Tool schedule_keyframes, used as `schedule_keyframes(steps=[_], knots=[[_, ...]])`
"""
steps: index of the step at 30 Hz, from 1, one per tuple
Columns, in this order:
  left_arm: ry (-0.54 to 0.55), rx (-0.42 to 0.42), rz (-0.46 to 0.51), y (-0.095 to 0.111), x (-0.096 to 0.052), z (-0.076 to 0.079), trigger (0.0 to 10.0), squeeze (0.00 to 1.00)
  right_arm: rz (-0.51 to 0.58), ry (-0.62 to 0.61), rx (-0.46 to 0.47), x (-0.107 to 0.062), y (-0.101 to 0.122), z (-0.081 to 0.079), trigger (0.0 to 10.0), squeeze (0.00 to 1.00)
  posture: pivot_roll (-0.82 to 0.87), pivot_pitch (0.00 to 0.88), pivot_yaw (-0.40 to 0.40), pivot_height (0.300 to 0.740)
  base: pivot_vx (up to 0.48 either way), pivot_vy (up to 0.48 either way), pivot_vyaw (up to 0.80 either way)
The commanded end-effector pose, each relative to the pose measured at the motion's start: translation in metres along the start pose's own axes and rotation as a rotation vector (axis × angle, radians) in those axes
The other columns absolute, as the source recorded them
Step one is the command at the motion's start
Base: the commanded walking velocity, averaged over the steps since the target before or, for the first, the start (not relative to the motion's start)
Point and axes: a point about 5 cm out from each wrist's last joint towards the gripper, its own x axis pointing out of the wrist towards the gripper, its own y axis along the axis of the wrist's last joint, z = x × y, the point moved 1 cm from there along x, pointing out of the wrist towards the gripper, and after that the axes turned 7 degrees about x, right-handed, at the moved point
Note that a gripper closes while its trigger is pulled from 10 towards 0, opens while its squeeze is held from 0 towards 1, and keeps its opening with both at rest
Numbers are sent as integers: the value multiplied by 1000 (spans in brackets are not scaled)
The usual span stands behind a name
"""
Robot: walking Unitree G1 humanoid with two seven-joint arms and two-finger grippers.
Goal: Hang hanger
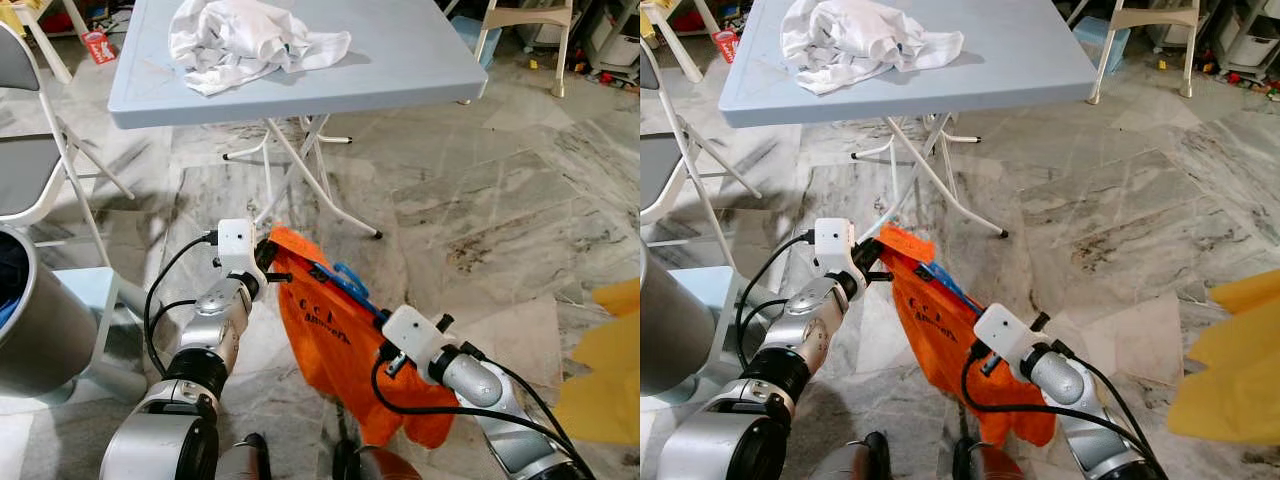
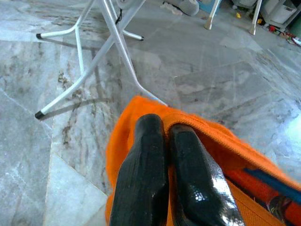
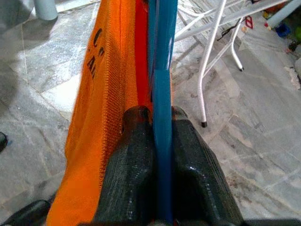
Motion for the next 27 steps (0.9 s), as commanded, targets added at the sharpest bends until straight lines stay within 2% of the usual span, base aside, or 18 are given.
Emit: schedule_keyframes(steps=[1,5,6,7,8,9,10,13,15,18,19,20,22,23,27], knots=[[129,13,70,19,-3,-33,0,0,-155,4,-46,-17,-36,8,10000,0,-89,202,0,740,0,0,0],[133,16,63,17,-4,-34,0,0,-202,-14,-105,-23,-43,21,10000,0,-89,204,1,740,0,0,0],[136,25,58,16,-4,-35,0,0,-249,-10,-181,-28,-50,28,10000,0,-91,206,4,740,0,0,0],[136,25,58,16,-4,-35,0,0,-249,-10,-181,-28,-50,28,10000,0,-91,206,4,740,0,0,0],[140,32,54,15,-4,-35,0,0,-280,1,-230,-30,-54,31,10000,0,-91,206,4,740,0,0,0],[144,37,49,14,-4,-36,0,0,-317,17,-307,-34,-59,36,10000,0,-92,207,6,740,0,0,0],[144,37,49,14,-4,-36,0,0,-317,17,-307,-34,-59,36,10000,0,-92,207,6,740,0,0,0],[149,44,36,12,-5,-38,0,0,-308,14,-301,-41,-58,49,10000,0,-91,210,7,740,0,0,0],[153,48,31,11,-5,-39,0,0,-306,41,-289,-45,-58,50,10000,0,-91,211,7,740,0,0,0],[156,50,22,10,-5,-40,0,0,-323,55,-310,-53,-60,59,10000,0,-90,213,8,740,0,0,0],[156,51,20,9,-5,-40,0,0,-326,35,-306,-56,-60,65,10000,0,-90,213,8,740,0,0,0],[152,53,14,7,-6,-39,0,0,-300,-20,-283,-59,-55,79,10000,0,-92,215,8,740,0,0,0],[151,54,12,7,-6,-39,0,0,-293,-33,-278,-60,-54,82,10000,0,-92,215,8,740,0,0,0],[151,55,2,4,-6,-38,0,0,-206,-58,-221,-60,-42,88,10000,0,-91,215,8,740,0,0,0],[146,59,-17,-3,-7,-37,0,0,-54,-106,-114,-62,-19,101,10000,0,-92,217,9,740,0,0,0]])
